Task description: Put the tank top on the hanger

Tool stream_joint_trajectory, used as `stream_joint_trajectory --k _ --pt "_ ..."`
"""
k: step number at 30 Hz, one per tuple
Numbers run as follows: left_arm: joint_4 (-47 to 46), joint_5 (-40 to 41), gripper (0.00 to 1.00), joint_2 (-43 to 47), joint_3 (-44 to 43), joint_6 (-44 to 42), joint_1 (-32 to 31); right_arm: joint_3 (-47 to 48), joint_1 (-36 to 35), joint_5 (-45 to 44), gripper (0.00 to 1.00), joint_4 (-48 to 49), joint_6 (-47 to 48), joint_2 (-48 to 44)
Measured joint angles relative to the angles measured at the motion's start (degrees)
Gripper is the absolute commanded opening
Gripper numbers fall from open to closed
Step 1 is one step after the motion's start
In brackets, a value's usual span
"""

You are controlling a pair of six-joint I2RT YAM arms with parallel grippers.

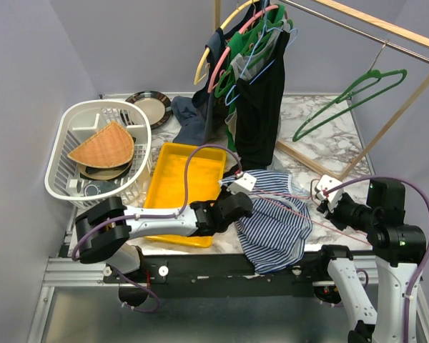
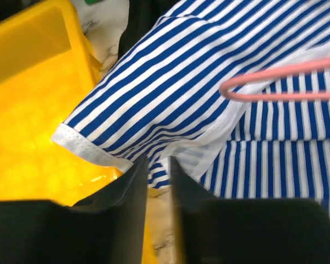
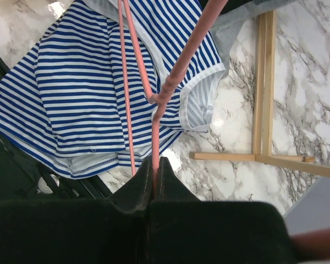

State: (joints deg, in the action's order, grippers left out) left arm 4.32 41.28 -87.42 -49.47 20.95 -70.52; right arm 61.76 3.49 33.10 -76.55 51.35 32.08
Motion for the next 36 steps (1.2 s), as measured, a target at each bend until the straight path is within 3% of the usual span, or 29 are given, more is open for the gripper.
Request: stream_joint_trajectory --k 7,21,24,28,32,36 --pt "-6.4 -1.9 0.65 1.7 5.7 -2.8 -2.1 -1.1 0.0 -4.9 0.00 0.3 -3.2 0.0" --pt "-12.0 15.8 0.59 -14.2 -0.3 -5.0 -5.0 -1.2 0.0 -6.9 0.01 1.9 -6.4 0.0" --pt "-13.2 18.2 0.52 -16.1 -2.0 -5.1 -5.0 -1.2 0.0 -6.8 0.00 1.9 -6.4 0.0" --pt "-14.4 20.4 0.20 -18.1 -3.6 -5.4 -4.8 -1.6 0.0 -6.4 0.01 1.9 -6.4 0.0" --pt "-14.6 20.9 0.05 -18.8 -3.9 -5.4 -4.5 -2.1 0.0 -6.2 0.01 1.8 -6.2 -0.2" --pt "-14.2 19.5 0.01 -16.3 -2.4 -5.2 -4.5 -2.6 0.0 -5.3 0.01 1.1 -4.8 -0.6"
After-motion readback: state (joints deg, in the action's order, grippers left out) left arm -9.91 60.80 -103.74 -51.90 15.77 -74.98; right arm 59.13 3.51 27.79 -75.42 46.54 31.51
